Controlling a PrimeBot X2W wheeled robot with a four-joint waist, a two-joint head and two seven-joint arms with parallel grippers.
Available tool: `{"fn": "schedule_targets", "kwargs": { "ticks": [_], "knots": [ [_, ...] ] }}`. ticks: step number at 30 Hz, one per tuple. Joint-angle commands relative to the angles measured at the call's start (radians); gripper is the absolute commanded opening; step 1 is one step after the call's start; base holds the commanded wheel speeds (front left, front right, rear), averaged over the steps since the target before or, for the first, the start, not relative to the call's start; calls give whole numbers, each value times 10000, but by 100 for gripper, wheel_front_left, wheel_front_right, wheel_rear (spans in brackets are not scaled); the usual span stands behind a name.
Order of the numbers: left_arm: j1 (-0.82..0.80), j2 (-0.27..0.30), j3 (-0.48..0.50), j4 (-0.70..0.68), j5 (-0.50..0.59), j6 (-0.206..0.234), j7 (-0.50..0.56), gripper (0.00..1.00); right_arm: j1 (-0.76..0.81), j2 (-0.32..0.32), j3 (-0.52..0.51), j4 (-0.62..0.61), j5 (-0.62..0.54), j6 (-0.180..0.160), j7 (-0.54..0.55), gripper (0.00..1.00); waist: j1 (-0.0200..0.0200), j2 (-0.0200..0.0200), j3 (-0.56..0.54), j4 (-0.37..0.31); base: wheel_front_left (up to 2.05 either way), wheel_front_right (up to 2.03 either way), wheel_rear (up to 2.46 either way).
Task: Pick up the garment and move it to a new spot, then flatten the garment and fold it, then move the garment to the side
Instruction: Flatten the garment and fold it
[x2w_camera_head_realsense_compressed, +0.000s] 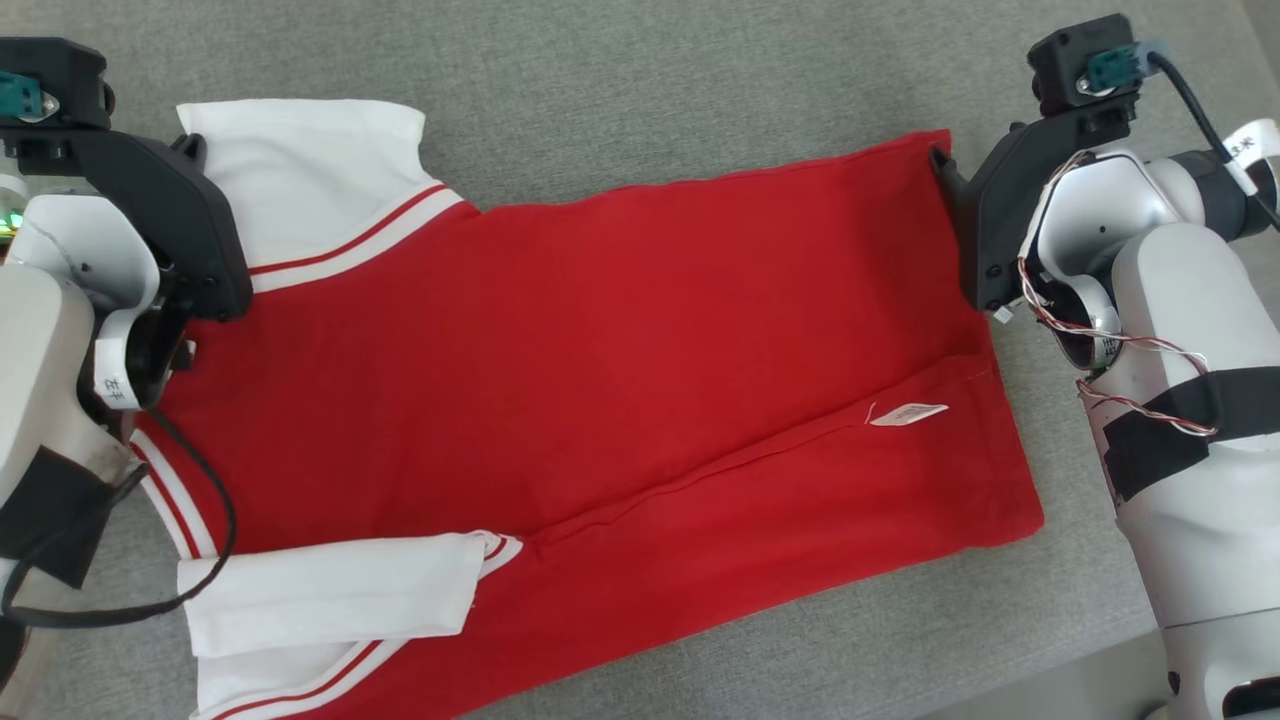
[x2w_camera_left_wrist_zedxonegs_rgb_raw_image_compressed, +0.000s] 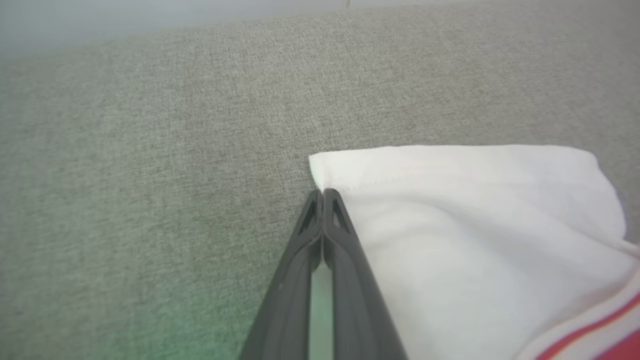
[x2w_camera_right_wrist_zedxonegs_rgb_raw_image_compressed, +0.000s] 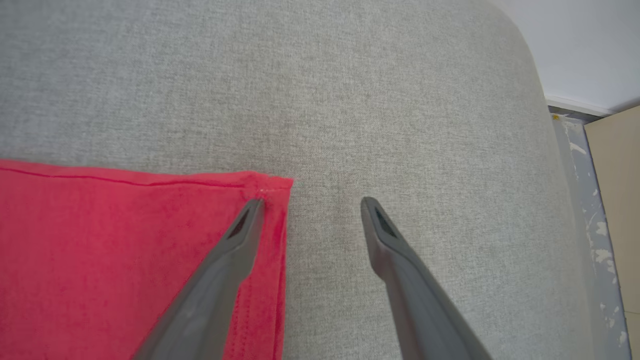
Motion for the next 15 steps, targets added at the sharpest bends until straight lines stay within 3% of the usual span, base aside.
{"fn": "schedule_targets", "kwargs": {
  "ticks": [1,8,14,15],
  "knots": [
    [362,55,-77,32,-52,44,131,0,-90,-49,138,33,136,-31,12,100,0,0,29,48,0,0,0],
    [472,63,-151,-483,14,223,170,0,-598,-698,1585,495,501,-31,295,100,0,0,176,222,0,0,0],
    [442,-110,-250,-763,-26,277,207,0,-831,-870,2055,1042,1243,-29,485,100,0,0,248,414,0,0,0],
    [405,-104,-250,-788,-28,278,206,0,-857,-882,2096,1124,1325,-29,493,58,0,0,265,430,0,0,0]
  ]
}}
